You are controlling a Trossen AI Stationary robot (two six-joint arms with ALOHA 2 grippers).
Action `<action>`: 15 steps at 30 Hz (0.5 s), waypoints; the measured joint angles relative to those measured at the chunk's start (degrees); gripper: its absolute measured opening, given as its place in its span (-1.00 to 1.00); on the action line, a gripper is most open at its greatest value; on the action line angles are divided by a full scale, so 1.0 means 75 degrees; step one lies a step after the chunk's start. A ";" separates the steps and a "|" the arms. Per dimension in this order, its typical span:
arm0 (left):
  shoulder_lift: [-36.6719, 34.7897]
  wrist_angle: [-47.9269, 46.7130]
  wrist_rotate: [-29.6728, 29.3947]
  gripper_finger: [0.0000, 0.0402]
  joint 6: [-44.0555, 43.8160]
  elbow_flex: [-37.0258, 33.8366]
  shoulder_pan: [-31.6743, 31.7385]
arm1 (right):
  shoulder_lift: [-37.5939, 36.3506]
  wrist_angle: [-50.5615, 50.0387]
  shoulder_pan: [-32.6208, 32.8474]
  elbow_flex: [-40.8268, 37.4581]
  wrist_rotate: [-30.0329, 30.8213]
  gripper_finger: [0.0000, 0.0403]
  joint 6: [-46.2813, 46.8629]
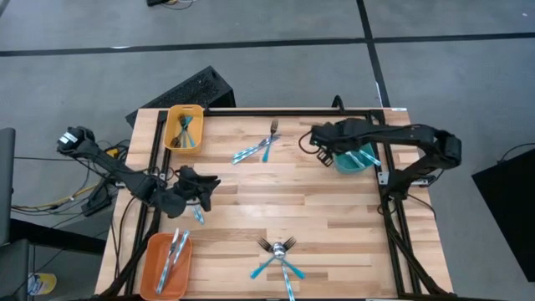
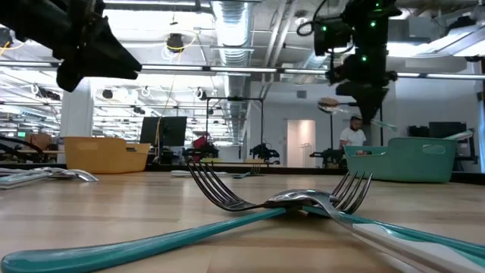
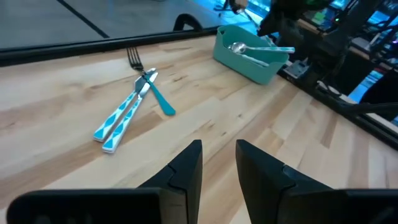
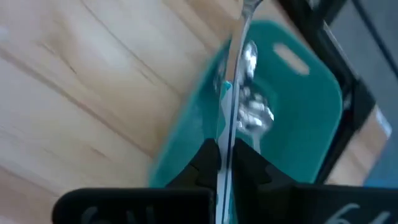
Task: Sort silverware by color (type)
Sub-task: Put the white-blue spoon into the blue bin
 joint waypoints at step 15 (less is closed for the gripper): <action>0.0393 -0.0765 -0.0775 -0.58 -0.1563 0.0000 -0.0878 | 0.0246 -0.1252 -0.1044 -0.1086 -0.0057 -0.64 -0.0112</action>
